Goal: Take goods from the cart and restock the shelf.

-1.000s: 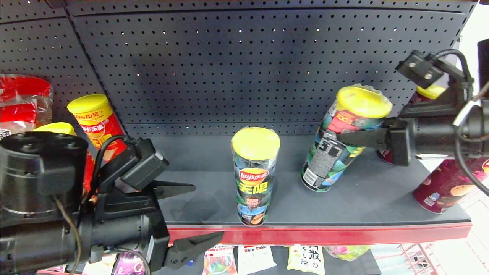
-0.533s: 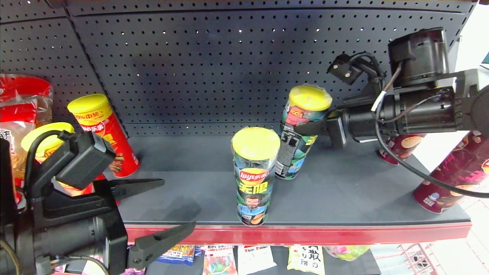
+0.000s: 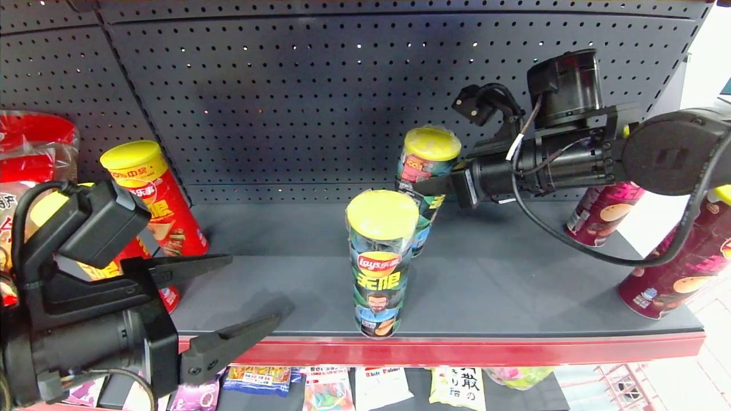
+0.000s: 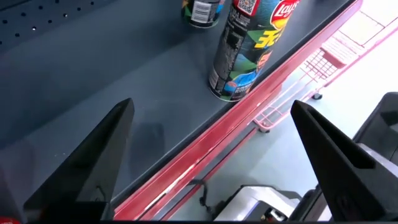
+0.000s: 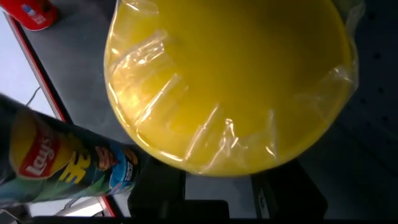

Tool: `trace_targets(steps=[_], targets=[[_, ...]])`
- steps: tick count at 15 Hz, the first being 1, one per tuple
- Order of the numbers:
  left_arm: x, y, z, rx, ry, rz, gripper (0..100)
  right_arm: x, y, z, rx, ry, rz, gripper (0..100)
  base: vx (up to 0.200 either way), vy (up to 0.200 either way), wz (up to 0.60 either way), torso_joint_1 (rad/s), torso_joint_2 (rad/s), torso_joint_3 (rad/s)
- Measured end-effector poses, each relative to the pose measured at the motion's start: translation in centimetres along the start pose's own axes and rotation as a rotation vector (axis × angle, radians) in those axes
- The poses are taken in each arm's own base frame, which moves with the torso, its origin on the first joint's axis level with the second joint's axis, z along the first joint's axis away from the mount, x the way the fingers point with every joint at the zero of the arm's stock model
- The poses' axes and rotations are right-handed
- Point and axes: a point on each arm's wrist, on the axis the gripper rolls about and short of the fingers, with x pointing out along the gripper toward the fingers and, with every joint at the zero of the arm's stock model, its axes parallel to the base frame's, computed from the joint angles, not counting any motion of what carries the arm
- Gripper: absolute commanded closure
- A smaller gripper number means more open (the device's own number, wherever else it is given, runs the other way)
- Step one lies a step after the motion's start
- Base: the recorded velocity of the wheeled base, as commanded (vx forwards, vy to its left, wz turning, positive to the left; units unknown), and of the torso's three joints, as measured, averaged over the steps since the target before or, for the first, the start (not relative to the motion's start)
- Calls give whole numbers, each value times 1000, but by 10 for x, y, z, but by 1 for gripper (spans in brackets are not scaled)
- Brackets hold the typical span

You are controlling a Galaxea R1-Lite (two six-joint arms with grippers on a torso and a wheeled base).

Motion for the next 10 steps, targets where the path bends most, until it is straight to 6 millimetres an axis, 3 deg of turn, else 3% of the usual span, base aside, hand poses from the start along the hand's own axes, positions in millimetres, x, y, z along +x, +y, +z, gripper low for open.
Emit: trace_targets(steps=[8, 9, 10], targets=[[0, 0, -2, -3, 8, -2, 0, 25, 4, -5, -1, 29, 30, 100, 0, 0, 0, 0, 0, 0], [0, 0, -3, -4, 9, -3, 0, 26, 4, -6, -1, 31, 31, 0, 0, 0, 0, 0, 0, 0], [1, 0, -3, -4, 10, -4, 0, 27, 4, -7, 1, 34, 31, 0, 0, 0, 0, 0, 0, 0]])
